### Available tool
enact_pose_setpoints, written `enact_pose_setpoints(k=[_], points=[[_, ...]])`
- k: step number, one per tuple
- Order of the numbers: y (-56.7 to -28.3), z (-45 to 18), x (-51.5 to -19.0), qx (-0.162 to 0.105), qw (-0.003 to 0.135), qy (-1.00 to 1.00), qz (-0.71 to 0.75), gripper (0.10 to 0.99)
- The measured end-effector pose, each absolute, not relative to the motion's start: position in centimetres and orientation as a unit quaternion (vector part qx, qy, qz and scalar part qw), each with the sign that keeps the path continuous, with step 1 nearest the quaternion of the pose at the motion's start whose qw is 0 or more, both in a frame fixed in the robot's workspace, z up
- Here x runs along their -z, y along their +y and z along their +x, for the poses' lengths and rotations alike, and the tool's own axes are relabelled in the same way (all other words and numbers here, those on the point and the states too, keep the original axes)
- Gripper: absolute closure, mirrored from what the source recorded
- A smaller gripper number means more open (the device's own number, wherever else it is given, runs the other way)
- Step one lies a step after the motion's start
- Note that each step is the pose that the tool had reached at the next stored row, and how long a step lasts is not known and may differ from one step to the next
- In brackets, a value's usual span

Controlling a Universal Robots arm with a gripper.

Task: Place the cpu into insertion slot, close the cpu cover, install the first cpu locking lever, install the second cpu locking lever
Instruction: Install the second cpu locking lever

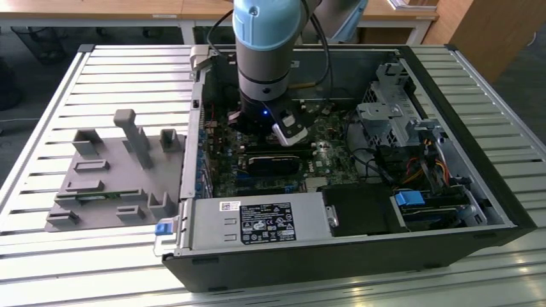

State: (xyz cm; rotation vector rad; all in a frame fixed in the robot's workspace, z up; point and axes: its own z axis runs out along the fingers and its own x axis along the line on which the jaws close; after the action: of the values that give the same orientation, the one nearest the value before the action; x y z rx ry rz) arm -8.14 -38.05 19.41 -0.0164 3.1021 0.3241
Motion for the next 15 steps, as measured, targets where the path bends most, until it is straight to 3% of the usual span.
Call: enact_pose_setpoints(k=[15], points=[[-38.05, -8.66, -19.31, -0.104, 0.011, 0.994, -0.005, 0.980]])
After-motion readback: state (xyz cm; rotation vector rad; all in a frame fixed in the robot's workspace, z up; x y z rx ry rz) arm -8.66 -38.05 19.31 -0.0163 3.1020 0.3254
